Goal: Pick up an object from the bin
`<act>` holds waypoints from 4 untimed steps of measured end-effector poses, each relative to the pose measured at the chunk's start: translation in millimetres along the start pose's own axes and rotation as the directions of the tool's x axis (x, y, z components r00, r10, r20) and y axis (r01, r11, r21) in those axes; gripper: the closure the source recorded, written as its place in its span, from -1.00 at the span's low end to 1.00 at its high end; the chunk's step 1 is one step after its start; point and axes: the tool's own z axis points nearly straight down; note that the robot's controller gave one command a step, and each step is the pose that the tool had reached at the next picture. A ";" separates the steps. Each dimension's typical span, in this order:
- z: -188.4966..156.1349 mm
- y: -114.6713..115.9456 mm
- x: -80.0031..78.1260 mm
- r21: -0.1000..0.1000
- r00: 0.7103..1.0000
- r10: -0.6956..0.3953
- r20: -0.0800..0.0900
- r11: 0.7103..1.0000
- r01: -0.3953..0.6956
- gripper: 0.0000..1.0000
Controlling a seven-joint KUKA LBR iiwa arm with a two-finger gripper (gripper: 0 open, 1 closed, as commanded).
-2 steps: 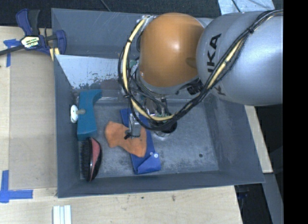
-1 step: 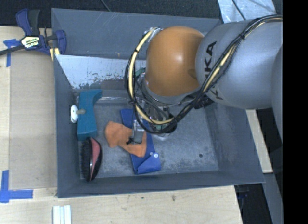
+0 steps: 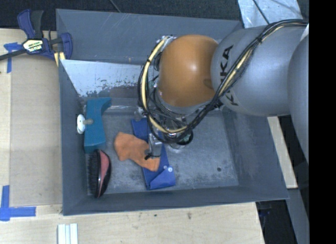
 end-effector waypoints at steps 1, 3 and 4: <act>42.5 -2.7 -12.1 0.001 0.997 -0.076 0.001 0.997 0.076 -1.00; 69.3 -19.8 -30.7 -0.001 0.994 -0.107 0.004 0.994 0.107 1.00; -24.0 4.9 -33.9 0.000 0.994 -0.106 -0.001 0.994 0.106 1.00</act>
Offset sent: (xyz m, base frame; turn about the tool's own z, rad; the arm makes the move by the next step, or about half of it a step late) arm 0.0309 -0.0149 -0.0732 -0.1093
